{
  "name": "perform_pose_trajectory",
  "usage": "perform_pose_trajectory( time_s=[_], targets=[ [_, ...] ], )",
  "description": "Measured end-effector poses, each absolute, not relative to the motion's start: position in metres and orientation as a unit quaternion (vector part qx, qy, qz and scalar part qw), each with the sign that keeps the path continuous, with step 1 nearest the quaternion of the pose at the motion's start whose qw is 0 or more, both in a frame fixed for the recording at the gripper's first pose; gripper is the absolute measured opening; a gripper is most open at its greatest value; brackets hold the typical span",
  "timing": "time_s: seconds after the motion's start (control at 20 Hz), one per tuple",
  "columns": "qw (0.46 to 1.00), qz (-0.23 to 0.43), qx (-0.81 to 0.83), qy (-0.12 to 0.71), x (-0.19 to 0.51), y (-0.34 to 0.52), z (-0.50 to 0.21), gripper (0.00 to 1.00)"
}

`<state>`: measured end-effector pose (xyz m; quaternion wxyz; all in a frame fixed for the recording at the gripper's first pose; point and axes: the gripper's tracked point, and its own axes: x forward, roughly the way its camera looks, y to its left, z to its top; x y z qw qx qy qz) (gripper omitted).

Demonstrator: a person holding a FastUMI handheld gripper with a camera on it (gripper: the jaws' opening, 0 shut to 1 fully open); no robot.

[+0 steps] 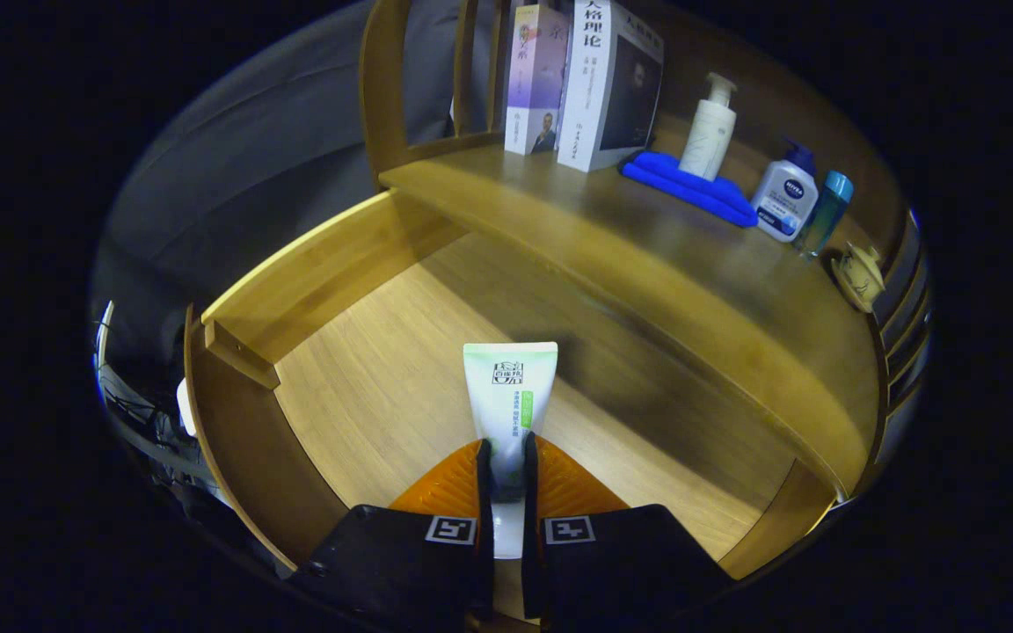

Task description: Pull open the drawer, take out the items inside it, and place them on the countertop above the cabinet.

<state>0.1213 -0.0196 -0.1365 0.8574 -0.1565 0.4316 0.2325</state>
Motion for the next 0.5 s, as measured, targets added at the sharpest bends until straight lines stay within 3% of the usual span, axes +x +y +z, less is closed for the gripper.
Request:
perform_pose_trajectory(
  time_s=[0.5],
  targets=[
    [0.893, 0.242, -0.129, 0.357, 0.125, -0.005, -0.072, 0.14]
  ],
)
